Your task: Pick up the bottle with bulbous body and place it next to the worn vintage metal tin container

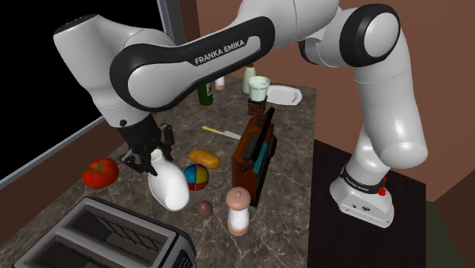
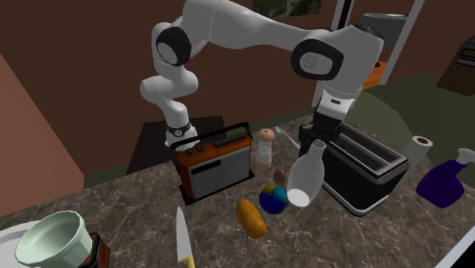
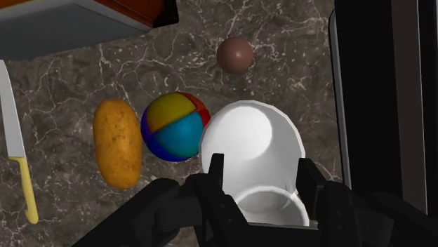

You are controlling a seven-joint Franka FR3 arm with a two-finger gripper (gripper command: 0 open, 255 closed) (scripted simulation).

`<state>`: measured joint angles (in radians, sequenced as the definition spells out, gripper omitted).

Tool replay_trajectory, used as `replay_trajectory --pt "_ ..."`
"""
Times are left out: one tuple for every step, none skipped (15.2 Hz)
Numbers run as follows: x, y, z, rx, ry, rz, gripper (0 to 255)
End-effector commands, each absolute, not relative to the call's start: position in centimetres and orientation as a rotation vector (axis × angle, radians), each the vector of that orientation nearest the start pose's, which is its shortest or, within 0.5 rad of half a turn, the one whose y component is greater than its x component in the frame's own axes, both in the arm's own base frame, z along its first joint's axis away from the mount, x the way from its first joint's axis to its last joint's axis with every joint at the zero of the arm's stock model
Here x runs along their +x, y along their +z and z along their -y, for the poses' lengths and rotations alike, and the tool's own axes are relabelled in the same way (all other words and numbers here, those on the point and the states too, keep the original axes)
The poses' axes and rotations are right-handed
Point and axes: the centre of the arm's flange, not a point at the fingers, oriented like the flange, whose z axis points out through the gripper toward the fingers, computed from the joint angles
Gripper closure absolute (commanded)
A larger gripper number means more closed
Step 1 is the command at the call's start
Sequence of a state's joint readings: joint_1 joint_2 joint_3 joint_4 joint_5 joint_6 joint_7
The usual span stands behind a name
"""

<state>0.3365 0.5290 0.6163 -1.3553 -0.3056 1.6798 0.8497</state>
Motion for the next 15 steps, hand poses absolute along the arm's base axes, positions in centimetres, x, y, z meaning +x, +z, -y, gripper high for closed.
replay_trajectory --pt "48.1 46.1 -48.4 -3.223 0.108 0.168 255" --pt "48.1 46.6 -48.4 -3.223 0.108 0.168 255" --pt "48.1 47.2 -48.4 -3.223 0.108 0.168 255" --pt "48.1 47.7 -48.4 -3.223 0.108 0.168 255" --pt "48.1 48.2 -48.4 -3.223 0.108 0.168 255" --pt "48.1 48.8 -48.4 -3.223 0.108 0.168 255" --pt "48.1 49.3 -48.4 -3.223 0.108 0.168 255" --pt "48.1 49.8 -48.4 -3.223 0.108 0.168 255" --pt "48.1 50.3 -48.4 -3.223 0.108 0.168 255" --pt "48.1 50.9 -48.4 -3.223 0.108 0.168 255" --pt "48.1 51.4 -48.4 -3.223 0.108 0.168 255" --pt "48.1 51.9 -48.4 -3.223 0.108 0.168 255" --pt "48.1 52.5 -48.4 -3.223 0.108 0.168 255" --pt "48.1 53.0 -48.4 -3.223 0.108 0.168 255" --pt "48.1 53.5 -48.4 -3.223 0.108 0.168 255"
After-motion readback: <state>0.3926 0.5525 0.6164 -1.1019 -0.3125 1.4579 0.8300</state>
